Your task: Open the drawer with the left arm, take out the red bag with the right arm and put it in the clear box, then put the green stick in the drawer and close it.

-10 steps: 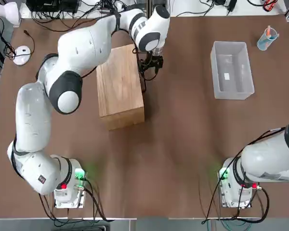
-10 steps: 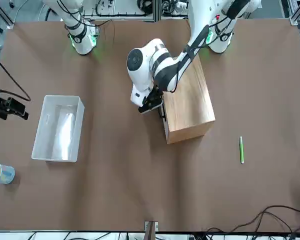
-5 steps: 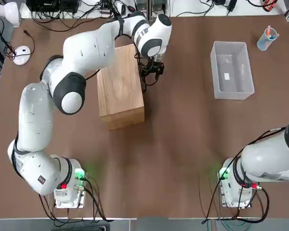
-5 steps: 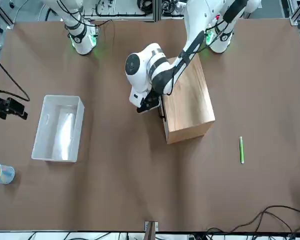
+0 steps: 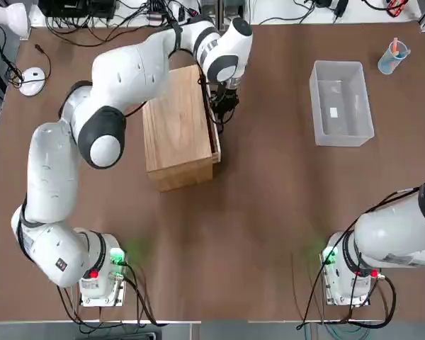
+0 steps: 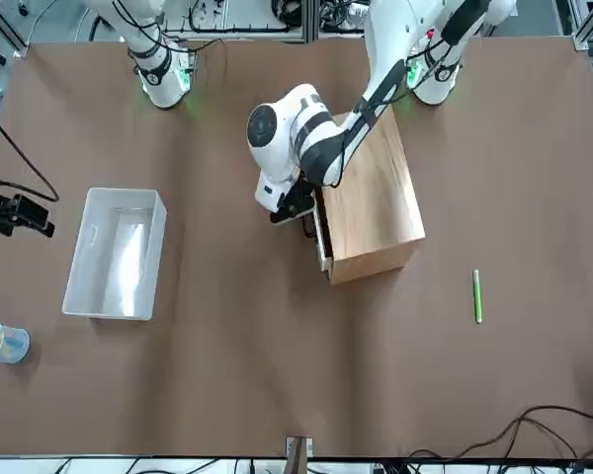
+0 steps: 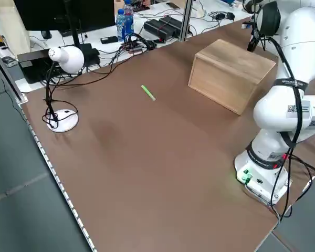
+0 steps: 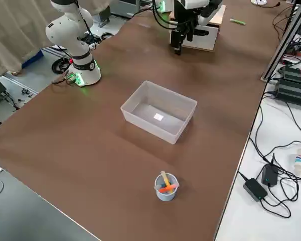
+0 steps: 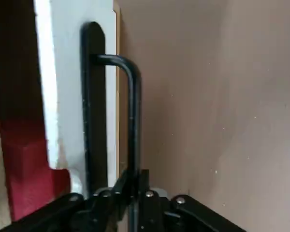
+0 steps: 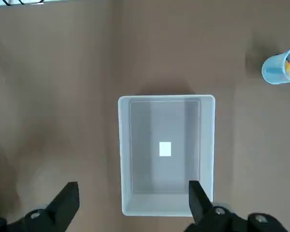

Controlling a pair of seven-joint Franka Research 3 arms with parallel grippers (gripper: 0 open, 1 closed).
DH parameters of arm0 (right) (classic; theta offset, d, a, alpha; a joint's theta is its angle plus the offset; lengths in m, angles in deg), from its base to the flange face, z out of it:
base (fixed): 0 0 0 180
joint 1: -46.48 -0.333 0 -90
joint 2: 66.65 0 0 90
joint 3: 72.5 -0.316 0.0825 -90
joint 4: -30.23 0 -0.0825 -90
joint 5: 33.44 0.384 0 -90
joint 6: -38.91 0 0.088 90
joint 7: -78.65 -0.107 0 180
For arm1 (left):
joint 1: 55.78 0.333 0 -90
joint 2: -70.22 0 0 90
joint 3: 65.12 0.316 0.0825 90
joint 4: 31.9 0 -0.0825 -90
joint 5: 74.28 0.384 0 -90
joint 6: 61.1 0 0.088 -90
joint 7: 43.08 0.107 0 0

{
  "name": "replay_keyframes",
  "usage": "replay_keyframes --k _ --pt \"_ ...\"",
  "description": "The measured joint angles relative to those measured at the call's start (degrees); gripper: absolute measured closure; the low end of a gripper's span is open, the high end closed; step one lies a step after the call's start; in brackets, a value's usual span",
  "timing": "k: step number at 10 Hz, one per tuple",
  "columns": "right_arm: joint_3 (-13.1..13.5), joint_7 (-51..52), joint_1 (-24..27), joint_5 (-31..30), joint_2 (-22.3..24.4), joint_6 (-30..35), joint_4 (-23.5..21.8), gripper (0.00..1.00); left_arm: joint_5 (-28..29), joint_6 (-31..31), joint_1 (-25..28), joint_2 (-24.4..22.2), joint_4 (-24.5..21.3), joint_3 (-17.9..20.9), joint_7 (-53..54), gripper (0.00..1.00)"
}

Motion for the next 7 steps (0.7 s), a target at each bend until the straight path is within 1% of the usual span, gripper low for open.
replay_keyframes --k 2,4,5,7 --pt "-0.04 0.0 -0.12 0.0 -0.01 -0.01 0.0 0.0 0.0 -2.85 -0.42 0.01 0.01 -0.23 0.02 0.89" --pt "-0.04 -0.01 -0.14 0.0 -0.03 -0.01 0.0 0.0 0.17 -7.12 -1.54 0.12 -0.02 -0.22 0.06 0.89" --pt "-0.04 -0.02 -0.13 0.0 -0.08 -0.01 -0.02 0.0 0.49 -7.49 -1.73 0.13 -0.04 -0.08 0.08 0.89" --pt "-0.02 -0.07 -0.09 0.0 -0.52 -0.01 -0.03 0.0 0.49 -10.25 -1.75 -0.09 0.04 -0.44 0.08 0.9"
